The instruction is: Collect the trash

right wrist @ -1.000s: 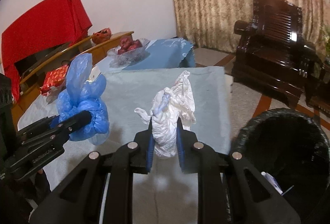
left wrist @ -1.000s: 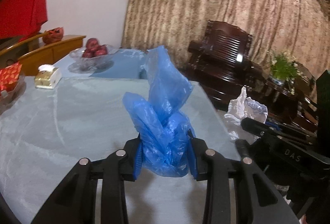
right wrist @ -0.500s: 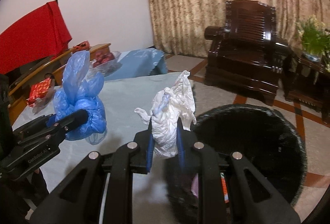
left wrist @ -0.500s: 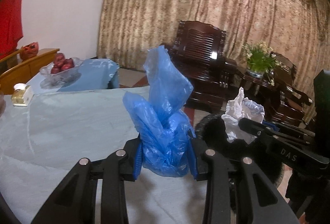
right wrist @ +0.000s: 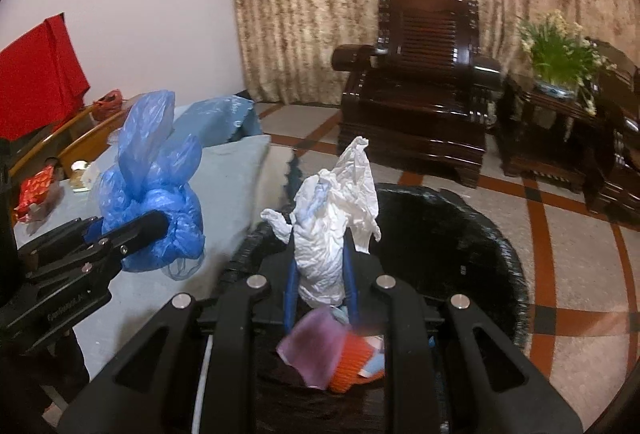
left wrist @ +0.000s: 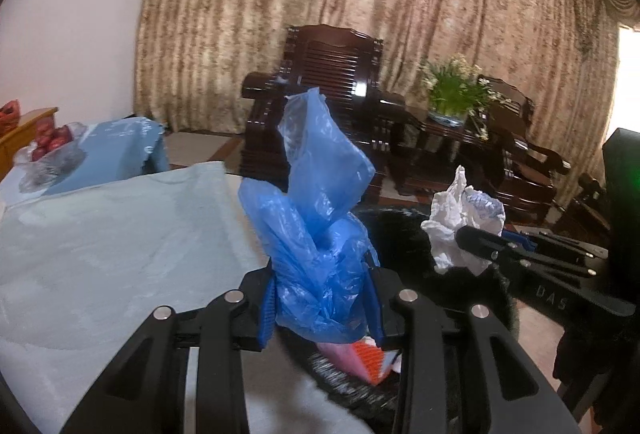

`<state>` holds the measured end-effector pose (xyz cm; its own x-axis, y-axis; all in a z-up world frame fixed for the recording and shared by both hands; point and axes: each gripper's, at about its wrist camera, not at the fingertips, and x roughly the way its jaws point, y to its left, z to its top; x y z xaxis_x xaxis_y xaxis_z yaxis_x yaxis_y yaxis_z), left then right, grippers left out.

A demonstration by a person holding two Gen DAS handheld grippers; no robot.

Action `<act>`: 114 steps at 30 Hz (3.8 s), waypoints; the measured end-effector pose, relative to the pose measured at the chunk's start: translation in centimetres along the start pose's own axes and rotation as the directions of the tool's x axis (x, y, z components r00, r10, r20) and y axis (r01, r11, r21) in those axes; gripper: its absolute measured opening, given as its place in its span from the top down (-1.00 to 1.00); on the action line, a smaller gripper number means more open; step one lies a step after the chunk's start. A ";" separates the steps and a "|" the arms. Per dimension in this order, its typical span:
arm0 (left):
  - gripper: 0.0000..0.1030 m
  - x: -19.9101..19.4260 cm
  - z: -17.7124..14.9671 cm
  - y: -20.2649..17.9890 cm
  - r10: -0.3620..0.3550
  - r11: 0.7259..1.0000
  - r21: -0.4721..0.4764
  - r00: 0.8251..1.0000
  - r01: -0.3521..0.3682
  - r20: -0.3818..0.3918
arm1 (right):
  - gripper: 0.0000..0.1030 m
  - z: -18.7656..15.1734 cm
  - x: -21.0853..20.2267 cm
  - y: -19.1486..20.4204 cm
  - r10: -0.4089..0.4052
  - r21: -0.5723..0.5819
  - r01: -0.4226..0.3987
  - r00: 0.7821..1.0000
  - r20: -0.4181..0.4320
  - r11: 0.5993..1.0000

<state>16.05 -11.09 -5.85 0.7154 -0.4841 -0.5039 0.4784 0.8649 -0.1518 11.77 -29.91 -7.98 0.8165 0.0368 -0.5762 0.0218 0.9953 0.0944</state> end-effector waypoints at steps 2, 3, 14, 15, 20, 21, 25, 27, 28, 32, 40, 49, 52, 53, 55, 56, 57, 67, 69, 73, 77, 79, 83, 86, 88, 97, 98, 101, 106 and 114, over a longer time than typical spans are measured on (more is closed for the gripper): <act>0.30 0.9 0.2 -1.0 -0.015 1.000 0.008 1.000 0.015 0.001 | 0.64 -0.1 0.0 -0.9 -0.014 0.004 0.014 1.000 -0.004 1.000; 0.30 1.2 0.3 -1.4 -0.021 1.000 0.013 1.000 0.021 0.002 | 0.64 -0.2 0.1 -1.4 -0.021 0.006 0.021 1.000 -0.005 1.000; 0.28 5.8 -0.2 -5.0 -0.062 0.994 0.081 0.996 0.067 -0.063 | 0.62 -1.7 1.8 -5.6 -0.078 0.047 0.080 0.996 -0.051 0.996; 0.27 6.1 -0.4 -5.0 -0.061 0.994 0.084 0.996 0.067 -0.071 | 0.61 -1.9 2.0 -6.0 -0.081 0.050 0.083 0.995 -0.058 0.995; 0.14 7.7 -1.7 -5.1 -0.055 0.994 0.091 0.991 0.066 -0.121 | 0.53 -2.8 3.2 -6.8 -0.101 0.050 0.106 0.990 -0.096 0.993; 0.06 7.9 -1.9 -5.1 -0.057 0.993 0.091 0.990 0.069 -0.131 | 0.47 -3.0 3.4 -6.9 -0.105 0.050 0.110 0.989 -0.103 0.993; -0.24 8.0 -2.3 -5.1 -0.047 0.994 0.093 0.989 0.060 -0.141 | -0.34 -4.0 3.7 -7.7 -0.135 0.070 0.144 0.984 -0.114 0.987; -0.39 7.9 -2.3 -5.0 -0.039 0.994 0.094 0.989 0.053 -0.140 | -0.49 -4.4 3.6 -7.9 -0.160 0.083 0.169 0.981 -0.110 0.982; -0.43 8.0 -2.1 -5.0 -0.035 0.995 0.093 0.989 0.048 -0.140 | -0.58 -4.5 3.6 -8.1 -0.165 0.085 0.174 0.980 -0.111 0.981; -0.58 7.1 -1.9 -4.3 -0.019 0.996 0.086 0.991 0.031 -0.131 | -0.80 -4.8 3.0 -8.2 -0.170 0.107 0.182 0.980 -0.105 0.978; -0.85 3.0 -1.1 -1.6 0.029 0.998 0.056 0.996 -0.024 -0.088 | -0.89 -3.5 0.3 -6.1 -0.094 0.141 0.106 0.991 -0.091 0.984; -0.88 -2.5 -1.1 0.7 0.093 0.995 0.042 0.993 -0.090 -0.068 | -0.90 -1.8 -3.6 -0.7 -0.038 0.062 0.041 0.998 -0.048 0.997; -0.88 -4.3 -1.1 1.3 0.124 0.992 0.038 0.990 -0.122 -0.067 | -0.90 -1.4 -4.7 0.6 -0.016 0.061 0.018 0.999 -0.037 0.998; -0.88 -5.0 -1.2 1.5 0.130 0.991 0.031 0.989 -0.129 -0.065 | -0.90 -1.2 -5.1 1.2 -0.013 0.054 0.014 0.999 -0.033 0.998; -0.88 -6.0 -1.2 1.8 0.140 0.990 0.021 0.988 -0.139 -0.058 | -0.90 -1.0 -5.7 1.9 -0.012 0.041 0.013 1.000 -0.026 0.999; -0.88 -6.7 -1.1 2.0 0.148 0.989 0.017 0.988 -0.148 -0.052 | -0.90 -0.8 -6.0 2.3 -0.013 0.034 0.014 1.000 -0.023 0.999; -0.88 -7.1 -1.1 2.1 0.154 0.988 0.018 0.987 -0.153 -0.047 | -0.90 -0.8 -6.2 2.6 -0.013 0.030 0.014 1.000 -0.021 0.999; -0.88 -11.1 -0.6 1.9 0.177 0.984 0.013 0.984 -0.177 0.002 | -0.90 0.2 -8.9 5.1 0.010 -0.003 -0.010 1.000 0.012 1.000; -0.88 -11.9 -0.4 1.7 0.178 0.984 0.008 0.984 -0.179 0.015 | -0.90 0.4 -9.4 5.5 0.015 -0.011 -0.015 1.000 0.024 1.000; -0.88 -13.2 0.0 1.6 0.185 0.983 0.007 0.982 -0.185 0.042 | -0.90 0.7 -10.3 6.1 0.027 -0.026 -0.026 0.999 0.043 0.999; -0.88 -14.1 0.5 1.4 0.193 0.981 0.000 0.979 -0.193 0.061 | -0.89 0.9 -11.0 6.6 0.037 -0.045 -0.034 0.997 0.064 0.998; -0.88 -14.5 0.6 1.4 0.196 0.981 -0.003 0.978 -0.196 0.066 | -0.90 1.0 -11.3 6.9 0.041 -0.051 -0.038 0.997 0.071 0.998; -0.88 -15.1 0.8 1.2 0.199 0.980 -0.007 0.977 -0.199 0.078 | -0.90 1.3 -11.7 7.1 0.048 -0.055 -0.044 0.996 0.080 0.998; -0.88 -15.6 0.8 1.4 0.202 0.979 -0.005 0.975 -0.203 0.088 | -0.90 1.4 -11.8 7.2 0.052 -0.057 -0.047 0.995 0.084 0.997; -0.88 -15.7 0.8 1.3 0.203 0.979 -0.004 0.975 -0.204 0.093 | -0.90 1.5 -12.0 7.3 0.052 -0.061 -0.046 0.995 0.088 0.997; -0.88 -16.2 0.9 1.1 0.209 0.978 -0.006 0.972 -0.210 0.104 | -0.90 1.2 -12.2 7.5 0.056 -0.067 -0.050 0.994 0.094 0.997; -0.88 -16.2 0.9 1.1 0.210 0.978 -0.006 0.972 -0.211 0.104 | -0.89 1.2 -12.2 7.6 0.057 -0.068 -0.051 0.994 0.095 0.996; -0.88 -16.3 0.9 1.2 0.211 0.977 -0.007 0.972 -0.211 0.105 | -0.90 1.4 -12.2 7.6 0.058 -0.071 -0.051 0.994 0.095 0.996; -0.88 -16.3 1.0 1.4 0.211 0.977 -0.007 0.972 -0.211 0.104 | -0.89 1.4 -12.2 7.8 0.058 -0.071 -0.051 0.994 0.095 0.996; -0.88 -16.4 1.0 1.5 0.213 0.977 -0.005 0.971 -0.214 0.104 | -0.89 1.4 -12.2 7.8 0.057 -0.071 -0.051 0.994 0.095 0.996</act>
<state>5.54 -2.04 3.00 0.8500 -0.2996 -0.4332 0.3116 0.9491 -0.0448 2.76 -22.72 0.92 0.8676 0.0851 -0.4899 -0.0606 0.9960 0.0656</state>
